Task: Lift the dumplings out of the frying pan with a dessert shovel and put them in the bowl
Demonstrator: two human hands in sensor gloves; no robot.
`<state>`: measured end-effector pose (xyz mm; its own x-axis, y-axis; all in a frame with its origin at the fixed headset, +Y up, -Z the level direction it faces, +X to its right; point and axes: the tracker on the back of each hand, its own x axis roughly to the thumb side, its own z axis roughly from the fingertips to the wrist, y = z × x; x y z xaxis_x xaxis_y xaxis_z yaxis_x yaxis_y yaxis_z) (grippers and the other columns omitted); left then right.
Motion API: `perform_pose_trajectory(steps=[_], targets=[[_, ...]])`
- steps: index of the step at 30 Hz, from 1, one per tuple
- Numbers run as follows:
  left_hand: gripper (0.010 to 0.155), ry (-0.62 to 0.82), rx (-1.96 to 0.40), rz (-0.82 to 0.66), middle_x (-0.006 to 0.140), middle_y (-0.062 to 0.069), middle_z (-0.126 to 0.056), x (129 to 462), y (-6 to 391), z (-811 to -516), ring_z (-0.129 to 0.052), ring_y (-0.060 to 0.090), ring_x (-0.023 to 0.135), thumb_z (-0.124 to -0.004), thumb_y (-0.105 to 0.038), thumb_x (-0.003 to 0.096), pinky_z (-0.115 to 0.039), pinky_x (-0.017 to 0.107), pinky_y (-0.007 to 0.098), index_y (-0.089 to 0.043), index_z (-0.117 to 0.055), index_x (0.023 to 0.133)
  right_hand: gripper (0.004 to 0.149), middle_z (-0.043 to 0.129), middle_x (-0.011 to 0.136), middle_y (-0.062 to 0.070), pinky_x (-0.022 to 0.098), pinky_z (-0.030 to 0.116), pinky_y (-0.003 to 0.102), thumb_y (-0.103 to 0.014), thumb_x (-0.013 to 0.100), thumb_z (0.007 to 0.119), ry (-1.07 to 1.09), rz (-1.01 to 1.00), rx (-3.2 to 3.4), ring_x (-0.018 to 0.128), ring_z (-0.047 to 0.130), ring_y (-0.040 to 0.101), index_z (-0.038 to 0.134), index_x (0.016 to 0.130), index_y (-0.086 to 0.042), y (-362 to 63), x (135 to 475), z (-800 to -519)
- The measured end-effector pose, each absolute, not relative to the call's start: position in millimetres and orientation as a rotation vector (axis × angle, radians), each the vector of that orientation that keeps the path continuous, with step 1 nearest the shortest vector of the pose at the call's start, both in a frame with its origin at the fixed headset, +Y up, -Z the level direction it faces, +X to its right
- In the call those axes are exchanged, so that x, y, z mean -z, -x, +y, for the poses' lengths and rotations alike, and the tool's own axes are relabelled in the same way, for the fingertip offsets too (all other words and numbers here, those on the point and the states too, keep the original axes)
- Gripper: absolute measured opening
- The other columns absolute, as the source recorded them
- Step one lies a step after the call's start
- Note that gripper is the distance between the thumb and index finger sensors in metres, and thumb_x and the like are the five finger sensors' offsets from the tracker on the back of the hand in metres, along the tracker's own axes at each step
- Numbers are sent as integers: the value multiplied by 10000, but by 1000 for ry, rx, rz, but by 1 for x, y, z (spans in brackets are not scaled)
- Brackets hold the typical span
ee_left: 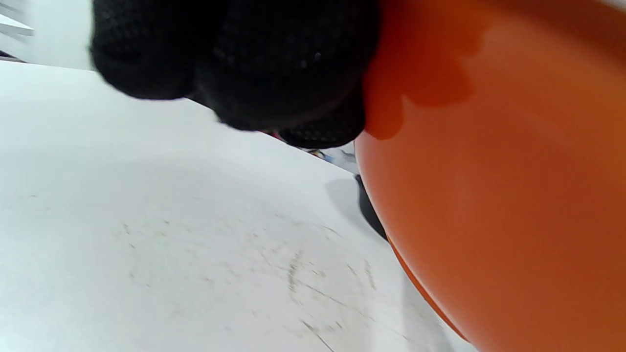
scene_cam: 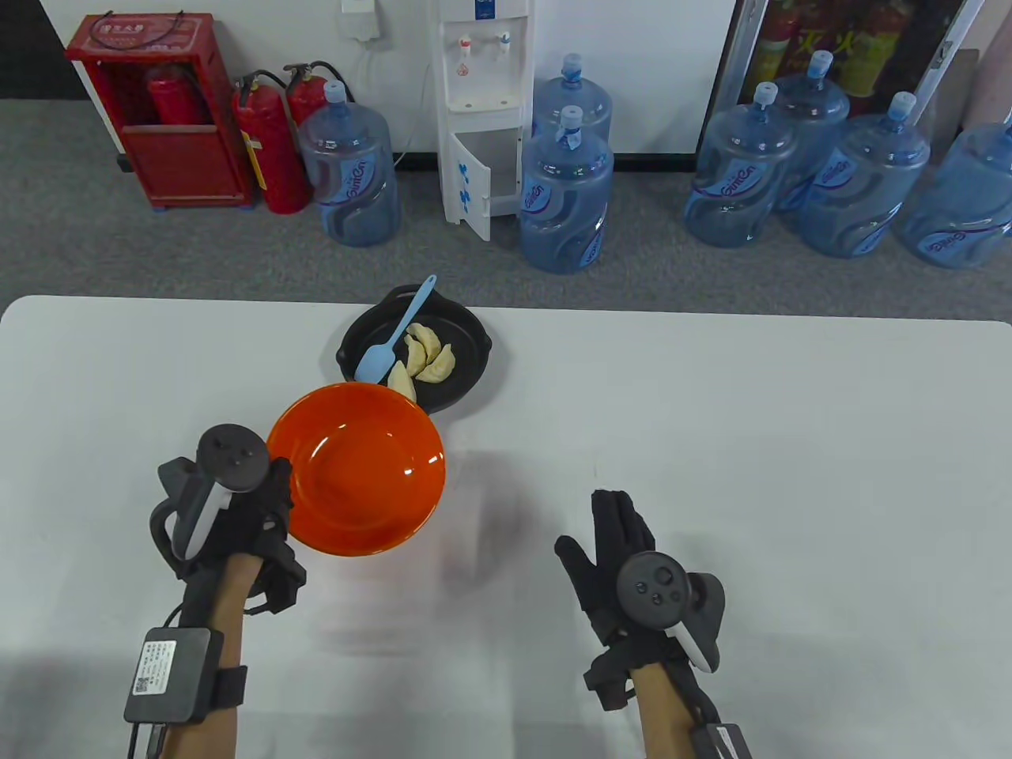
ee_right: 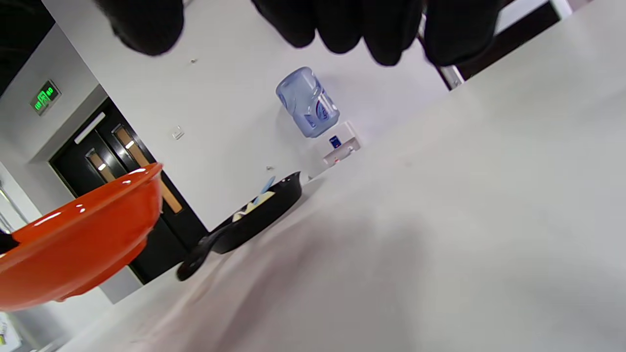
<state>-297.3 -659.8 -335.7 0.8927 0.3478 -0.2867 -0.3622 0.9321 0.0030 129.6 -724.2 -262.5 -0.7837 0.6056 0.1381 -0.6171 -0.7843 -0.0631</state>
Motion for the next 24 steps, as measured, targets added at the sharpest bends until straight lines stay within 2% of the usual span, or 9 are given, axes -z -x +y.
perform_pose_trajectory(steps=[11, 16, 24], targets=[[465, 82, -373, 76, 614, 6, -955, 314, 239, -664, -1032, 93, 268, -684, -379, 560, -908, 365, 384, -99, -695, 931, 828, 370, 1242, 292, 733, 581, 667, -577, 671, 576, -217, -65, -2368, 1086, 541, 513, 322, 1227, -19, -119, 261, -727], [465, 86, -352, 14, 621, 7, -953, 307, 218, -665, -1034, 97, 278, -684, -380, 559, -906, 374, 386, -104, -690, 934, 865, 373, 1217, 349, 729, 619, 637, -559, 667, 622, -251, -11, -2326, 1062, 595, 501, 296, 1212, 28, -115, 261, -728], [465, 109, -360, -60, 622, 8, -954, 296, 191, -667, -1035, 98, 278, -683, -381, 558, -905, 376, 388, -104, -693, 931, 850, 559, 1128, 380, 662, 798, 512, -518, 663, 668, -240, 7, -2270, 928, 834, 441, 351, 1180, 79, -116, 261, -728]])
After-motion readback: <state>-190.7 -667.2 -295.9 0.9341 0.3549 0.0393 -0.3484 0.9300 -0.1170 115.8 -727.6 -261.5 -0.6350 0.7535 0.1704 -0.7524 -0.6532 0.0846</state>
